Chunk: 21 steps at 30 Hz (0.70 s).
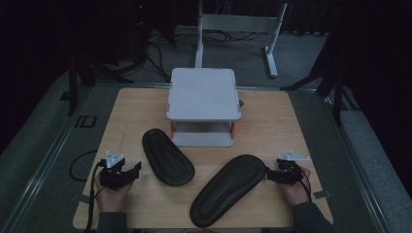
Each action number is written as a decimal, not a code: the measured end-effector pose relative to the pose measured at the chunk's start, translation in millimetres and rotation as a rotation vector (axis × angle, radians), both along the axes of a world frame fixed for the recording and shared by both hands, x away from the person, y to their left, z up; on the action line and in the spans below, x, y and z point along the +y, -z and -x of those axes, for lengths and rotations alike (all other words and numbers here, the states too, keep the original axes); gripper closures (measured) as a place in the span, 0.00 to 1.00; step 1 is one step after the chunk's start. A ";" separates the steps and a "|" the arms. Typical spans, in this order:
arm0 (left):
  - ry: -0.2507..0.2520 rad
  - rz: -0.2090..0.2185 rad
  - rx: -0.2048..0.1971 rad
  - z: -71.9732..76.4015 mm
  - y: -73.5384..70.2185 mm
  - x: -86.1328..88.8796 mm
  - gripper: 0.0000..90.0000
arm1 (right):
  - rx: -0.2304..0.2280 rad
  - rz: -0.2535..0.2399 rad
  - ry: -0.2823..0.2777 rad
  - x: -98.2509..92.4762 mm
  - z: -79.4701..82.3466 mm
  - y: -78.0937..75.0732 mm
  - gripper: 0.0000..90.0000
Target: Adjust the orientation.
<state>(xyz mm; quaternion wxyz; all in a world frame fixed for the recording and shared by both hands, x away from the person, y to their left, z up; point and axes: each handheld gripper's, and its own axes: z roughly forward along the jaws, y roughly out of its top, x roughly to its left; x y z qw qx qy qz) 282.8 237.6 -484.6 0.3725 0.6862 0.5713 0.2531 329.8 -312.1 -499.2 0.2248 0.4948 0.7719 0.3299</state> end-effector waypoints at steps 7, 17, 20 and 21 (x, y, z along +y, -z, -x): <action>0.073 -0.055 -0.035 13.8 -3.6 -14.6 0.38 | 0.000 0.001 0.004 0.3 0.3 0.0 0.37; 0.162 -0.080 -0.025 24.7 2.2 -31.9 0.38 | -0.041 0.007 0.026 -6.8 7.7 -15.2 0.47; 0.199 -0.106 -0.004 26.5 6.3 -40.8 0.36 | -0.077 -0.014 0.045 -12.3 10.5 -28.8 0.48; 0.199 -0.106 -0.004 26.5 6.3 -40.8 0.36 | -0.093 -0.015 0.047 -12.8 11.9 -34.1 0.48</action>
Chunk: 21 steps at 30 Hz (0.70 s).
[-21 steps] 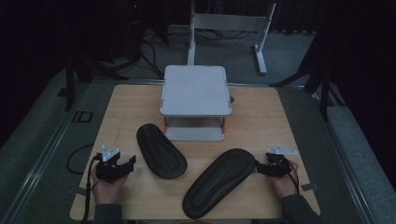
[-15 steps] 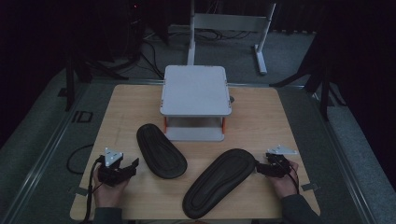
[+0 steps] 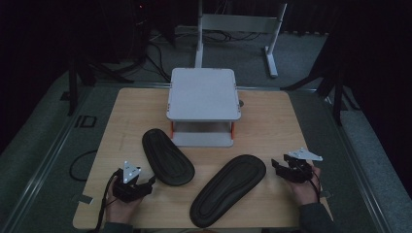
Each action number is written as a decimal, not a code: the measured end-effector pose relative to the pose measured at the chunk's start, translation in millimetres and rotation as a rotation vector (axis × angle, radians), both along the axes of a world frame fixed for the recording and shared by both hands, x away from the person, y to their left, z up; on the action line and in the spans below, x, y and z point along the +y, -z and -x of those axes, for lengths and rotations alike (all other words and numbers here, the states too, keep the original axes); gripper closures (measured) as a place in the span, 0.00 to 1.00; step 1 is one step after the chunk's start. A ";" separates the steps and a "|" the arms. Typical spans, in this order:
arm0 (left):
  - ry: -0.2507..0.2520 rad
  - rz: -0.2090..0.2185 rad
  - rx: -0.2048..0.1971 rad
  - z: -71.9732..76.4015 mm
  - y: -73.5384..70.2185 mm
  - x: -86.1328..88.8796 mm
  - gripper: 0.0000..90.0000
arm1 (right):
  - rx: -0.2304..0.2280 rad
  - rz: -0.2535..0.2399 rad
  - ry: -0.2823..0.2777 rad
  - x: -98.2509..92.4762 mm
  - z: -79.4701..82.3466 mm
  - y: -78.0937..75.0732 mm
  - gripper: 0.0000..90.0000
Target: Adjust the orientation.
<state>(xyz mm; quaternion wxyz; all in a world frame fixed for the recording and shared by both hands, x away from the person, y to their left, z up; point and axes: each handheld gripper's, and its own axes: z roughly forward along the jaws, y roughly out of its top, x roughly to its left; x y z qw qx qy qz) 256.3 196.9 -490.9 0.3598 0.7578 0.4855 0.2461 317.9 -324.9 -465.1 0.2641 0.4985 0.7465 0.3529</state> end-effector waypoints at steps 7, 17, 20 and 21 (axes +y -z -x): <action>0.034 -0.007 0.020 -4.8 4.7 -6.9 0.36 | -0.088 0.018 -0.055 15.6 4.9 -35.4 0.49; 0.054 -0.003 0.010 -8.0 2.6 -11.3 0.35 | -0.114 0.031 -0.295 95.0 3.1 -59.3 0.49; 0.055 -0.005 0.005 -7.9 2.3 -12.7 0.35 | -0.111 0.034 -0.359 117.7 3.2 -59.9 0.49; 0.062 -0.007 0.004 -8.0 1.8 -13.4 0.35 | -0.094 0.018 -0.425 139.7 2.3 -59.6 0.49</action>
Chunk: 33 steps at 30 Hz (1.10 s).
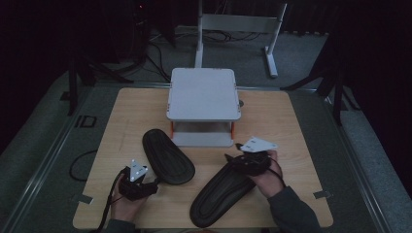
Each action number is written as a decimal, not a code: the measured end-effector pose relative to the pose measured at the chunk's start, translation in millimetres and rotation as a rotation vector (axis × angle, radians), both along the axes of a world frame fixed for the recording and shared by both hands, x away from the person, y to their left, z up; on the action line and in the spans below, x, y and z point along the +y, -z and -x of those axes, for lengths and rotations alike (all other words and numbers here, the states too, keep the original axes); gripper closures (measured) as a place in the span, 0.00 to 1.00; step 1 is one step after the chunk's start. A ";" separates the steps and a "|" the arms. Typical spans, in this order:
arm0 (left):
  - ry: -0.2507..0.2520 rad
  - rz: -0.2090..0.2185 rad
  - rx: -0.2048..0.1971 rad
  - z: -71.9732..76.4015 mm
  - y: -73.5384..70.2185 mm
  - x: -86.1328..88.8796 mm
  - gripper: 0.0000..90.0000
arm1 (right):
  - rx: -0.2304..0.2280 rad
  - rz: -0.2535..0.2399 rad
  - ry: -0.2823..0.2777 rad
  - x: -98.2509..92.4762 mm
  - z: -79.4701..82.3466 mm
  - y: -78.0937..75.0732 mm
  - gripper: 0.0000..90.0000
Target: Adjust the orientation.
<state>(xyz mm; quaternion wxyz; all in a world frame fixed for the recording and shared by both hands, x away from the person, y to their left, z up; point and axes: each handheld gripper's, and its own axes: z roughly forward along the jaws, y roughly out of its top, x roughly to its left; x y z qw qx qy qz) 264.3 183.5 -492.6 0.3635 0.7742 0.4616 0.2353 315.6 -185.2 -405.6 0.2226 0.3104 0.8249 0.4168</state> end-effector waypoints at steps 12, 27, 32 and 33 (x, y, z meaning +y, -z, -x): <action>0.009 0.002 -0.011 -0.5 -2.1 -1.4 0.35 | 0.070 0.004 -0.165 84.5 -4.3 7.1 0.49; 0.071 0.071 -0.099 -17.5 -24.9 -23.9 0.35 | 0.139 0.042 -0.114 84.6 -15.0 23.2 0.52; 0.081 0.074 -0.127 -29.2 -35.6 -33.5 0.36 | 0.107 -0.002 -0.156 77.9 -9.9 14.5 0.50; 0.083 0.075 -0.128 -31.2 -36.8 -34.2 0.36 | 0.107 -0.002 -0.156 77.9 -9.9 14.5 0.50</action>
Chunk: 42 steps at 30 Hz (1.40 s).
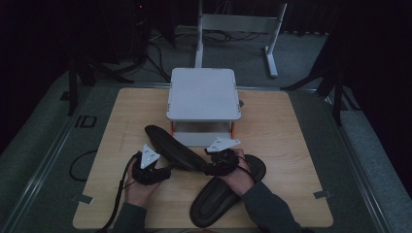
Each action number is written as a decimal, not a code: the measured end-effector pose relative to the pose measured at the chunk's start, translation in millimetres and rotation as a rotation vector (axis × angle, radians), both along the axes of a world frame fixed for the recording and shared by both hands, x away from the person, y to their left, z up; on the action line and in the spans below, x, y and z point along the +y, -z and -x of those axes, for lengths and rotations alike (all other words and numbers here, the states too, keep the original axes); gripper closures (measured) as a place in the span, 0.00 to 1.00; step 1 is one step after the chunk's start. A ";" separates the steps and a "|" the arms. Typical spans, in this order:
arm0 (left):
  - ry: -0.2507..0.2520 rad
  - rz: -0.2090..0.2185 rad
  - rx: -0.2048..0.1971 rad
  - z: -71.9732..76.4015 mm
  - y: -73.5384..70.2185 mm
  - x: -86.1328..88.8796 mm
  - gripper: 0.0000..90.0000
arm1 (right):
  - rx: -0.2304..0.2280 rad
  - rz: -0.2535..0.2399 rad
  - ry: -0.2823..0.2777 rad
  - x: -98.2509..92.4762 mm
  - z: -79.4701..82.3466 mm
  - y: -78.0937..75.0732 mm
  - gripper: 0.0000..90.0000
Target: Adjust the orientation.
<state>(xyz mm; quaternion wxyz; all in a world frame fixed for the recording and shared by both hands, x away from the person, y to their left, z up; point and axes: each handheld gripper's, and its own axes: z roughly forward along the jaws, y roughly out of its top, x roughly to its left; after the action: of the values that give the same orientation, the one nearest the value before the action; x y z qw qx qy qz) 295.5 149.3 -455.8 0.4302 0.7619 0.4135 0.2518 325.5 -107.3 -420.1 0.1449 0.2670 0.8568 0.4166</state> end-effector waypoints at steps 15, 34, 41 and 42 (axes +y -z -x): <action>-0.049 0.064 -0.006 -23.6 -6.9 13.8 0.38 | -0.031 0.050 -0.031 -0.6 1.0 12.4 0.70; 0.099 0.201 0.095 -50.5 10.7 14.9 0.38 | -0.040 0.050 -0.024 -4.7 -1.9 12.4 0.76; 0.150 0.162 0.073 -32.5 2.2 8.5 0.48 | -0.035 0.063 0.003 -9.2 -5.2 14.0 0.77; 0.153 0.161 0.067 -29.1 1.3 7.6 0.48 | -0.036 0.065 0.004 -10.3 -5.3 14.2 0.77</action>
<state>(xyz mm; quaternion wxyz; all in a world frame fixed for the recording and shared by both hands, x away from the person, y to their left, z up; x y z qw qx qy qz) 324.6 157.0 -457.1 0.4941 0.7622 0.3871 0.1585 330.8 -117.6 -434.3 0.1699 0.2564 0.8666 0.3929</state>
